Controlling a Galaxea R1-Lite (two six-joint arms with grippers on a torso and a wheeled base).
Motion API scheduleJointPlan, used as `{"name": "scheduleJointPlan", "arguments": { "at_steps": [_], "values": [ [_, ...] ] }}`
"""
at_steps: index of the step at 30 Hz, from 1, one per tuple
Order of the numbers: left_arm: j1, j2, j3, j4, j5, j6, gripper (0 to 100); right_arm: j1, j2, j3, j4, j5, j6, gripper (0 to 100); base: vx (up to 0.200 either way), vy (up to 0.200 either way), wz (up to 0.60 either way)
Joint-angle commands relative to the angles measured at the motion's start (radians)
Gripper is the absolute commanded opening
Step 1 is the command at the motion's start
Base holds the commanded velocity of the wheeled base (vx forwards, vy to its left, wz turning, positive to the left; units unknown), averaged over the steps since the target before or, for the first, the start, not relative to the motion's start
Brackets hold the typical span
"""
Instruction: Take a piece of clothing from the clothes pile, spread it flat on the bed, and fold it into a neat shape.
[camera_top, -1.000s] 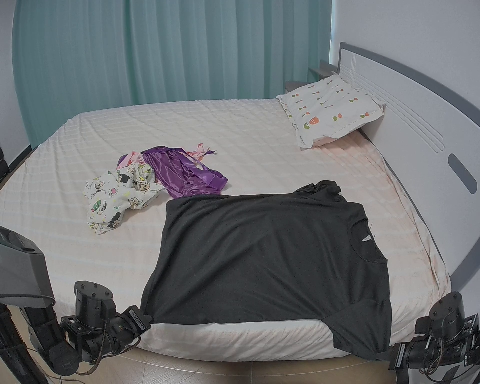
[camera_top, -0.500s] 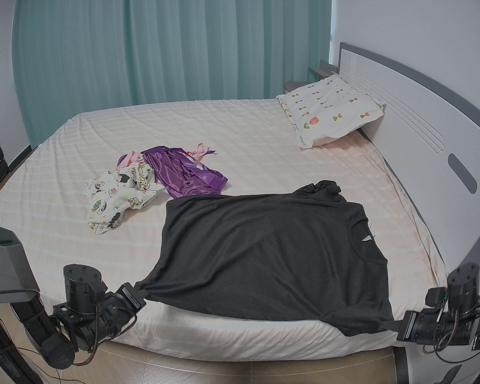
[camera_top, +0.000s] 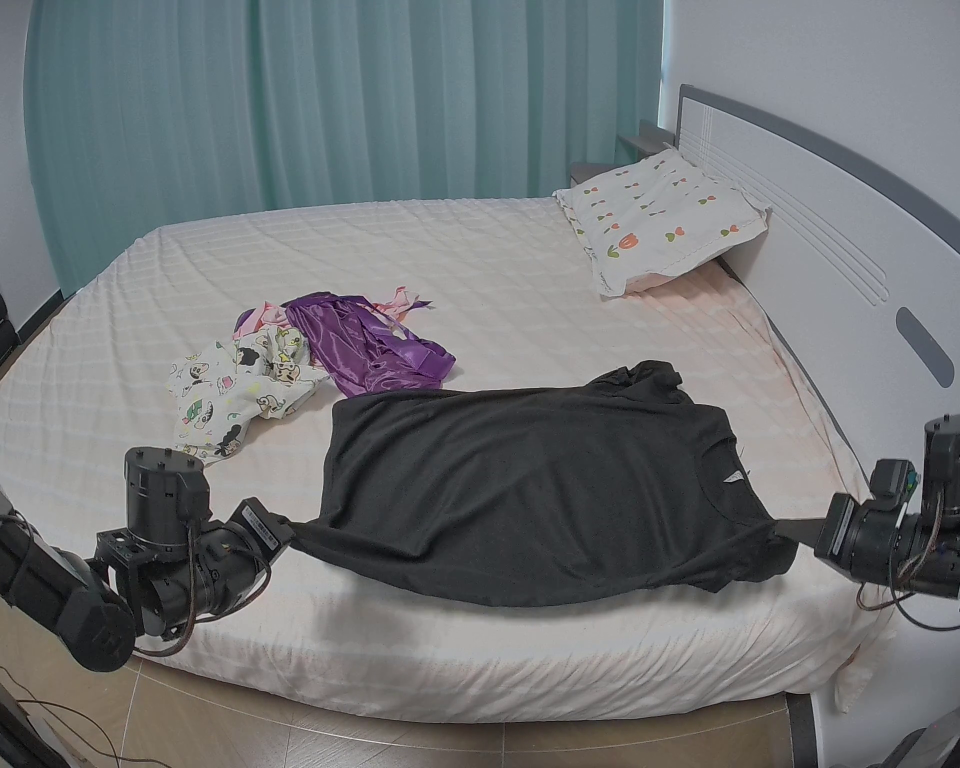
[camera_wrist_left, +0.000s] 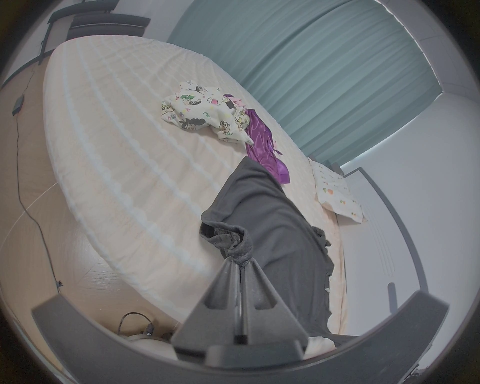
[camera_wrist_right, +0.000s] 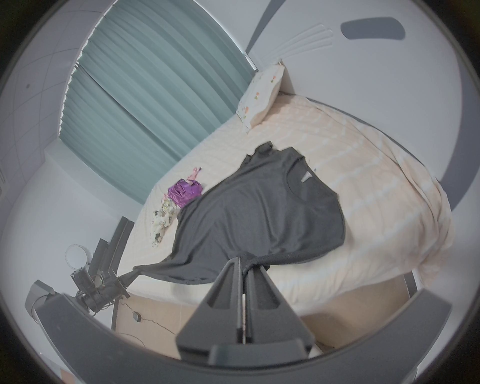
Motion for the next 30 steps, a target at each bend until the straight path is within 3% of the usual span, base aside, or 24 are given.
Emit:
{"name": "scheduleJointPlan", "arguments": {
  "at_steps": [1, 6, 12, 21, 24, 30],
  "values": [
    [0.055, -0.045, -0.044, 0.030, -0.017, -0.015, 0, -0.048, 0.044, -0.084, -0.004, 0.025, -0.014, 0, 0.000, 0.000, 0.00],
    [0.097, -0.043, -0.007, 0.042, -0.092, -0.012, 0, -0.053, 0.043, -0.075, -0.006, 0.055, -0.021, 0, 0.000, 0.000, 0.00],
    [0.155, -0.040, -0.018, 0.148, -0.254, -0.012, 0, -0.086, 0.049, -0.067, -0.053, 0.064, -0.015, 0, 0.000, 0.000, 0.00],
    [0.166, -0.040, -0.021, 0.197, -0.271, -0.009, 0, -0.089, 0.046, -0.056, -0.056, 0.067, -0.015, 0, 0.000, 0.000, 0.00],
    [0.164, -0.048, -0.017, 0.203, -0.317, -0.012, 0, -0.112, 0.037, -0.065, -0.061, 0.066, -0.012, 0, 0.000, 0.000, 0.00],
    [0.164, -0.034, -0.024, 0.261, -0.334, -0.006, 0, -0.140, 0.052, -0.056, -0.158, 0.067, -0.008, 0, 0.000, 0.000, 0.00]
  ]
}}
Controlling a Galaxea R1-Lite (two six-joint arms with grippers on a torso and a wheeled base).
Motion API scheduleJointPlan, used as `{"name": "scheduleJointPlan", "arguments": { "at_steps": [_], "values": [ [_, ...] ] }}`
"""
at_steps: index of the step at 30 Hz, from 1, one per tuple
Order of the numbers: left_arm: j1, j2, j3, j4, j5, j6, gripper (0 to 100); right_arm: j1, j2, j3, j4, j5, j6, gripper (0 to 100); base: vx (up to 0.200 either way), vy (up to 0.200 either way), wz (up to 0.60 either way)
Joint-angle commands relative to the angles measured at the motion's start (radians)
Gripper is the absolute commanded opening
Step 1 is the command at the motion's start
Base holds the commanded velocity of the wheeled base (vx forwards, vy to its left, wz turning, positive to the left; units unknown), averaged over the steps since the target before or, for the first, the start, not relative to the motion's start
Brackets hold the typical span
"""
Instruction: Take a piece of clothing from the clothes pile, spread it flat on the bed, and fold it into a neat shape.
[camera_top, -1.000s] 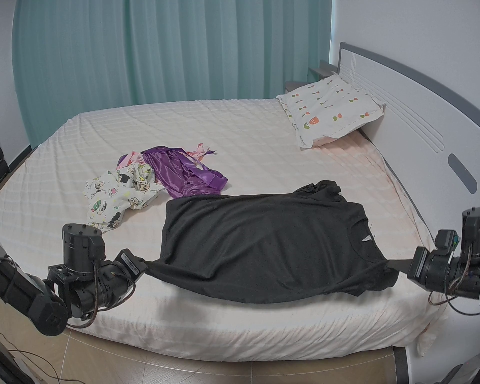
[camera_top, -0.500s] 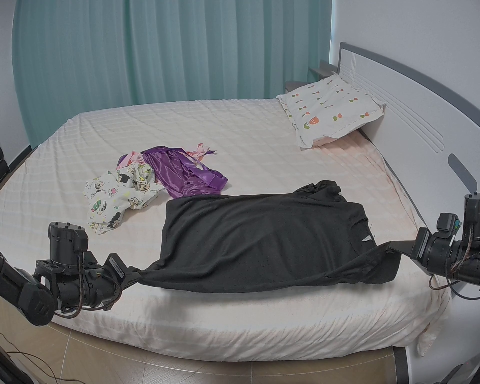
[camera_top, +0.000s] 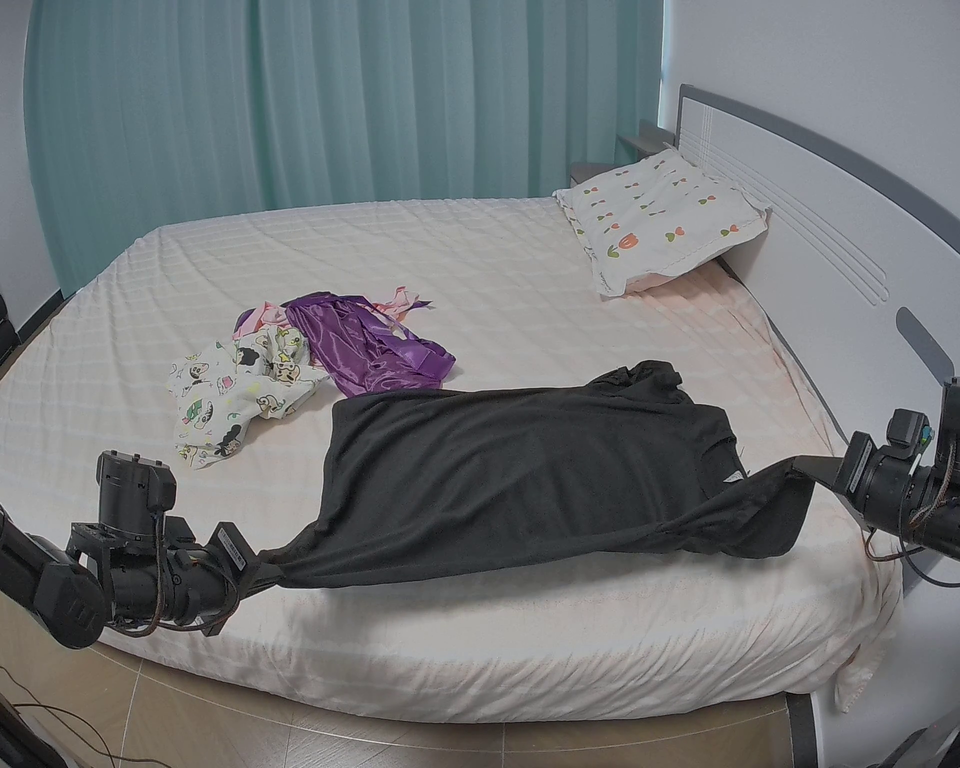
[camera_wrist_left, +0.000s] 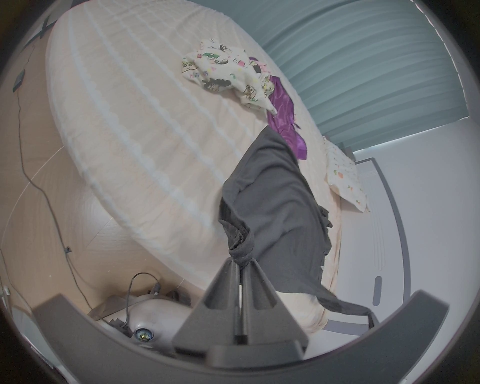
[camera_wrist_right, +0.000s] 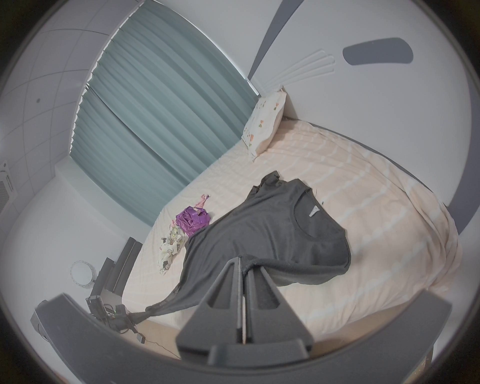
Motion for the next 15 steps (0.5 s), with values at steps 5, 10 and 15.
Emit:
{"name": "scheduleJointPlan", "arguments": {
  "at_steps": [5, 10, 15],
  "values": [
    [0.000, 0.005, -0.006, 0.080, -0.002, 0.069, 0, -0.011, 0.004, 0.025, -0.029, 0.013, 0.000, 0, 0.000, 0.000, 0.00],
    [0.000, 0.002, -0.001, 0.086, -0.002, 0.074, 0, -0.016, -0.007, 0.034, -0.019, 0.043, -0.011, 0, 0.000, 0.000, 0.00],
    [-0.007, -0.006, 0.003, 0.089, -0.002, 0.075, 0, -0.024, -0.024, 0.055, -0.011, 0.043, -0.032, 0, 0.000, 0.000, 0.00]
  ]
}}
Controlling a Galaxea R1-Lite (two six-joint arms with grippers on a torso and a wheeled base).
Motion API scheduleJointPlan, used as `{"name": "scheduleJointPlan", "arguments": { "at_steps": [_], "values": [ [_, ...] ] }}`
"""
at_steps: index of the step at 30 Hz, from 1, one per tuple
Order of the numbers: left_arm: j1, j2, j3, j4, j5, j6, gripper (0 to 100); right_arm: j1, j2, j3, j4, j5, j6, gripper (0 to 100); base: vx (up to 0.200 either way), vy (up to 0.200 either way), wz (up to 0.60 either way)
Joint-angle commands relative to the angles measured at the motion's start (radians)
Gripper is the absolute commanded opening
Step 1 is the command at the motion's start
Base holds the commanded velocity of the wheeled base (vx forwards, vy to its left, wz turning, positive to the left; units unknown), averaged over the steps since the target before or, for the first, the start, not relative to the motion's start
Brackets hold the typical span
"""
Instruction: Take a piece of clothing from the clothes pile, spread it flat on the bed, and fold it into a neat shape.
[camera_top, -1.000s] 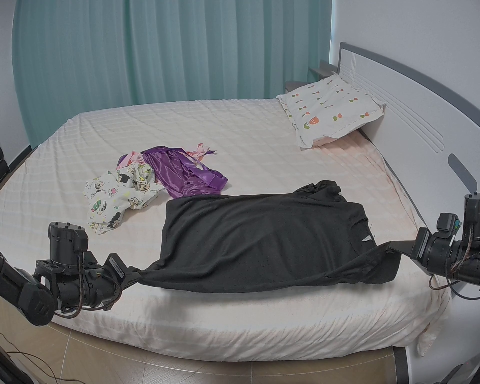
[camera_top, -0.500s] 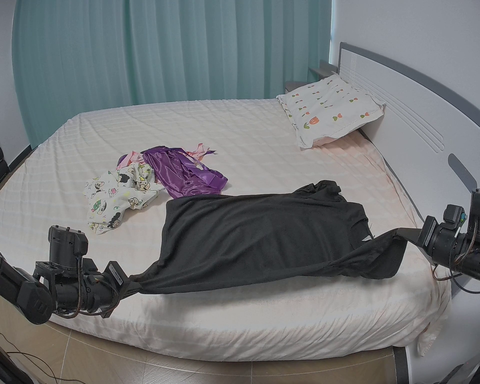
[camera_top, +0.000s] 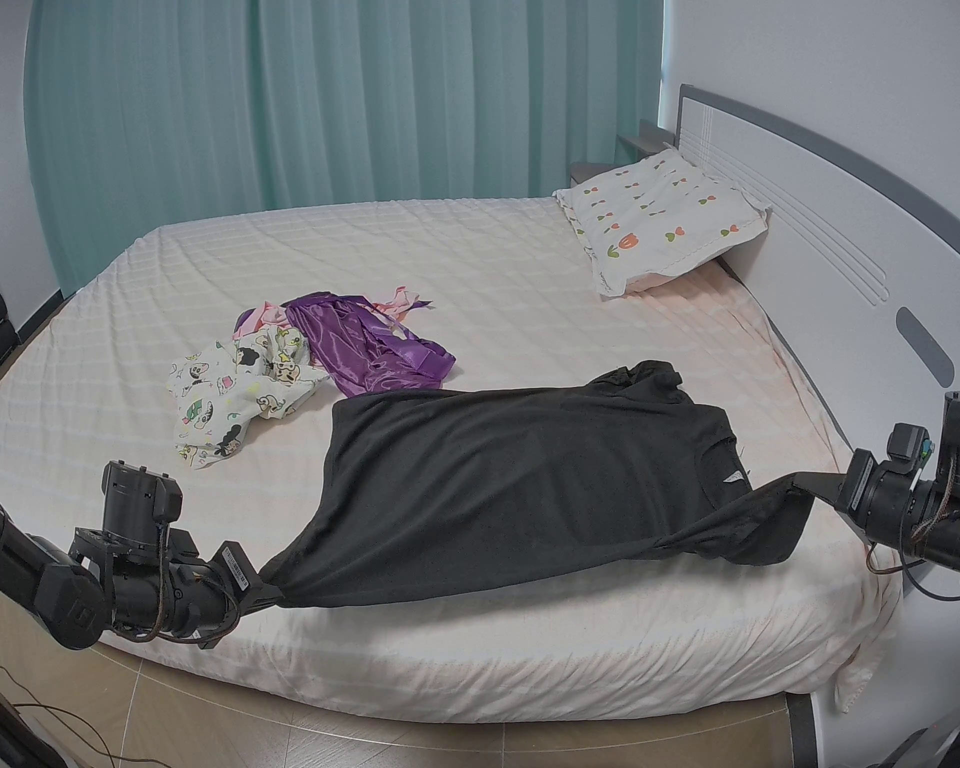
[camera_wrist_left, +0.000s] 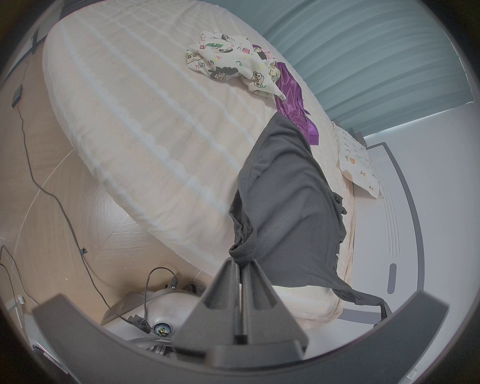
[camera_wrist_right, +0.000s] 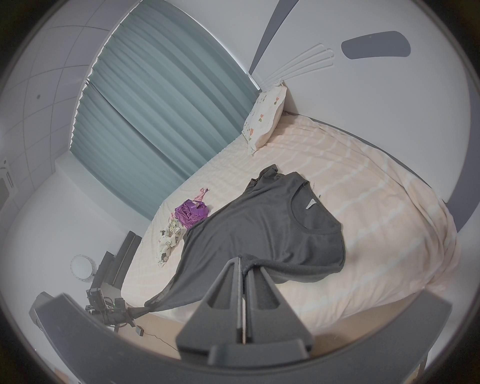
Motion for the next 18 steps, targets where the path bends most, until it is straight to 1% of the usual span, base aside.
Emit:
{"name": "scheduleJointPlan", "arguments": {
  "at_steps": [1, 6, 10, 15, 18],
  "values": [
    [-0.004, -0.012, 0.006, 0.008, 0.000, 0.005, 0, -0.009, -0.023, 0.016, 0.016, 0.001, -0.017, 0, 0.000, 0.000, 0.00],
    [-0.021, -0.027, 0.012, 0.056, 0.000, 0.040, 0, -0.013, -0.060, 0.013, 0.065, 0.002, -0.025, 0, 0.000, 0.000, 0.00],
    [-0.033, -0.080, 0.016, 0.082, 0.001, 0.041, 0, -0.012, -0.086, 0.012, 0.103, 0.004, -0.034, 0, 0.000, 0.000, 0.00],
    [-0.040, -0.110, 0.016, 0.119, 0.001, 0.052, 0, -0.012, -0.095, 0.015, 0.110, 0.004, -0.035, 0, 0.000, 0.000, 0.00],
    [-0.046, -0.119, 0.016, 0.140, 0.006, 0.083, 0, -0.010, -0.111, 0.012, 0.137, 0.004, -0.037, 0, 0.000, 0.000, 0.00]
  ]
}}
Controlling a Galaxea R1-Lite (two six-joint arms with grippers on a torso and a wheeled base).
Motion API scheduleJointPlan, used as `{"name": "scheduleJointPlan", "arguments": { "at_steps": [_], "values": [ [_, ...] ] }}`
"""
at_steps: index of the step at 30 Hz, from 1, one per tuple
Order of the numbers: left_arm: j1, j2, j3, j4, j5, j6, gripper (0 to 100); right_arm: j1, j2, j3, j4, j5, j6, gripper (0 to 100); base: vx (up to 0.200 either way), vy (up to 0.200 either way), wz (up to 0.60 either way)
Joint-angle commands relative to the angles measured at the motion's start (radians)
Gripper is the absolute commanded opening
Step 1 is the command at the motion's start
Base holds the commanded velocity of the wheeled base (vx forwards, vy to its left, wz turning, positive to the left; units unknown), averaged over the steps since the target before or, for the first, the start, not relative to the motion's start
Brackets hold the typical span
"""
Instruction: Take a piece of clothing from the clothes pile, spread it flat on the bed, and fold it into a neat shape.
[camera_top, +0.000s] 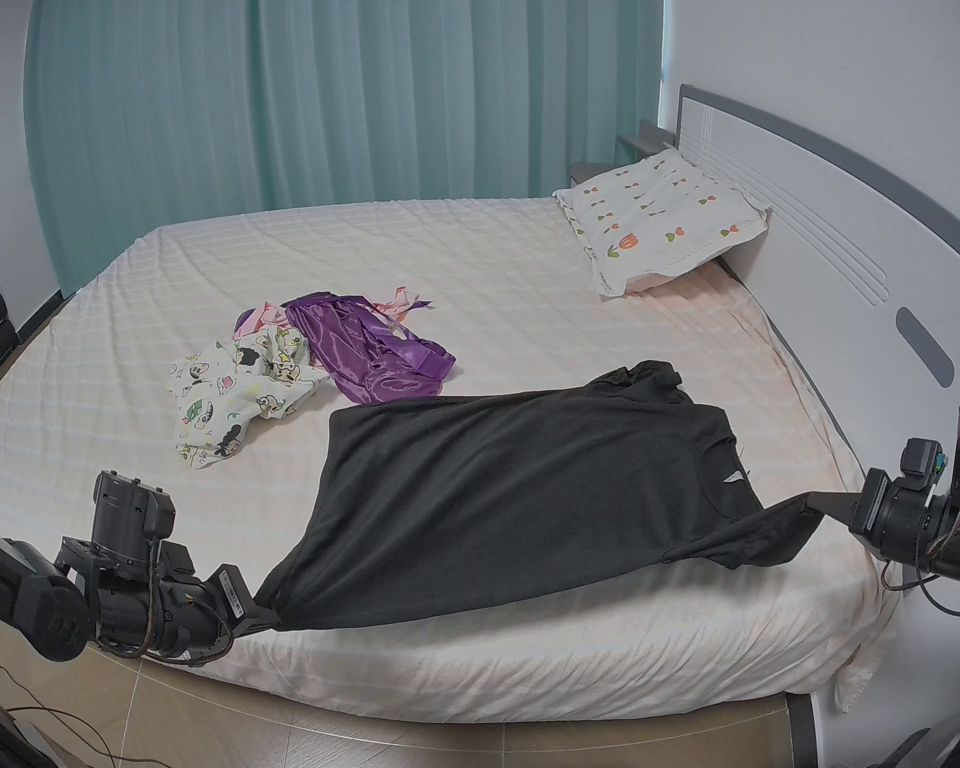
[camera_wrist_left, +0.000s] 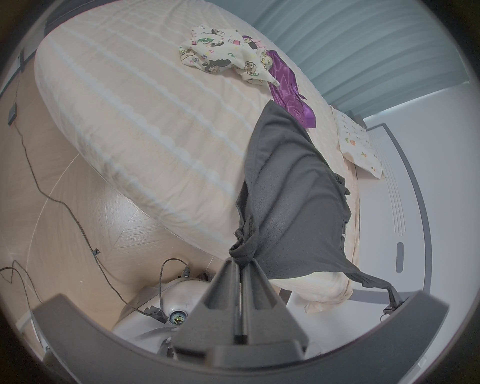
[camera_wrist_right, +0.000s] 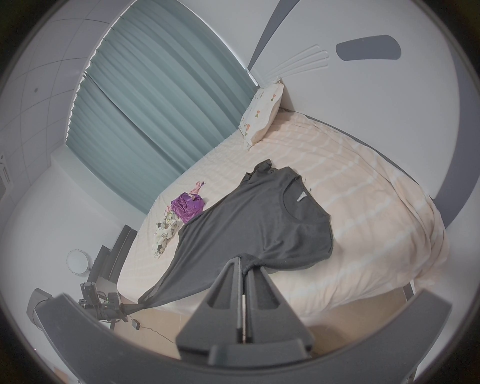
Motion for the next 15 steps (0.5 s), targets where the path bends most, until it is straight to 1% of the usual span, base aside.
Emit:
{"name": "scheduleJointPlan", "arguments": {
  "at_steps": [1, 5, 15],
  "values": [
    [-0.006, -0.038, 0.002, 0.010, 0.003, 0.020, 0, 0.003, -0.030, -0.004, 0.033, 0.000, -0.004, 0, 0.000, 0.000, 0.00],
    [-0.006, -0.058, -0.004, 0.050, 0.003, 0.027, 0, 0.005, -0.042, -0.014, 0.079, 0.000, -0.021, 0, 0.000, 0.000, 0.00],
    [0.002, -0.049, -0.032, 0.049, 0.011, 0.041, 0, 0.005, -0.030, -0.015, 0.067, 0.002, -0.023, 0, 0.000, 0.000, 0.00]
  ]
}}
